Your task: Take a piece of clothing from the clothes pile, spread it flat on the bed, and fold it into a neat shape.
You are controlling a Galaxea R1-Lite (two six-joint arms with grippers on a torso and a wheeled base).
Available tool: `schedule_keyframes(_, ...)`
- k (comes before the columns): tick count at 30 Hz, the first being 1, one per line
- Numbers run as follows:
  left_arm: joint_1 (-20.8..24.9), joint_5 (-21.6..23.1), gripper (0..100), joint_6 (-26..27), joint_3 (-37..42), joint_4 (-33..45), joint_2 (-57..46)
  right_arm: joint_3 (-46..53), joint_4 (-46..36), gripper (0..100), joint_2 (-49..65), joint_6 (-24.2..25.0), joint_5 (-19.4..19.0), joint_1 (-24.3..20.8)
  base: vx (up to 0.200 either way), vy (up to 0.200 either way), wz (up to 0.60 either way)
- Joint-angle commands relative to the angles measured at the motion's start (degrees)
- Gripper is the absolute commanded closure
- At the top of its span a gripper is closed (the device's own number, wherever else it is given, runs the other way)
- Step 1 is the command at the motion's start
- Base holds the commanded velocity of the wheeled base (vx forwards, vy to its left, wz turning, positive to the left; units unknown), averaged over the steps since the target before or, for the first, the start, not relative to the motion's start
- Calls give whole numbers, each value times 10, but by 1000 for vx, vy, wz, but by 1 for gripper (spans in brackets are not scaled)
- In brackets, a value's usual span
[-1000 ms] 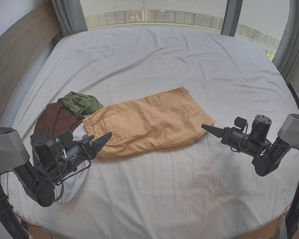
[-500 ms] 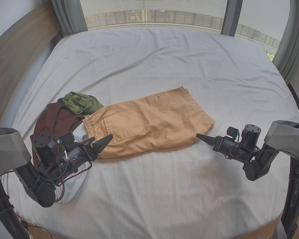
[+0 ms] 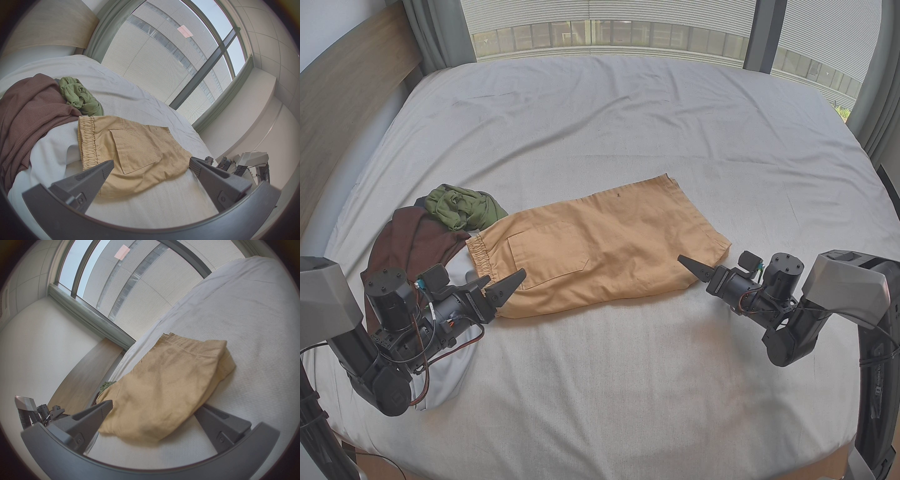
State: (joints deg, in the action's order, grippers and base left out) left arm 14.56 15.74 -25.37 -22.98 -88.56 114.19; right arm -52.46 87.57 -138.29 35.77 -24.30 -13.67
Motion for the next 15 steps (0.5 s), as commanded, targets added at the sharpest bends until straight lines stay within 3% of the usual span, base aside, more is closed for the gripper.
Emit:
schedule_keyframes(1, -1, 0, 0, 0, 0, 0, 0, -33, 7, 0, -40, 6, 14, -11, 0, 0, 0)
schedule_keyframes(15, -1, 0, 0, 0, 1, 0, 0, -51, 8, 0, -44, 17, 36, -21, 0, 0, 0)
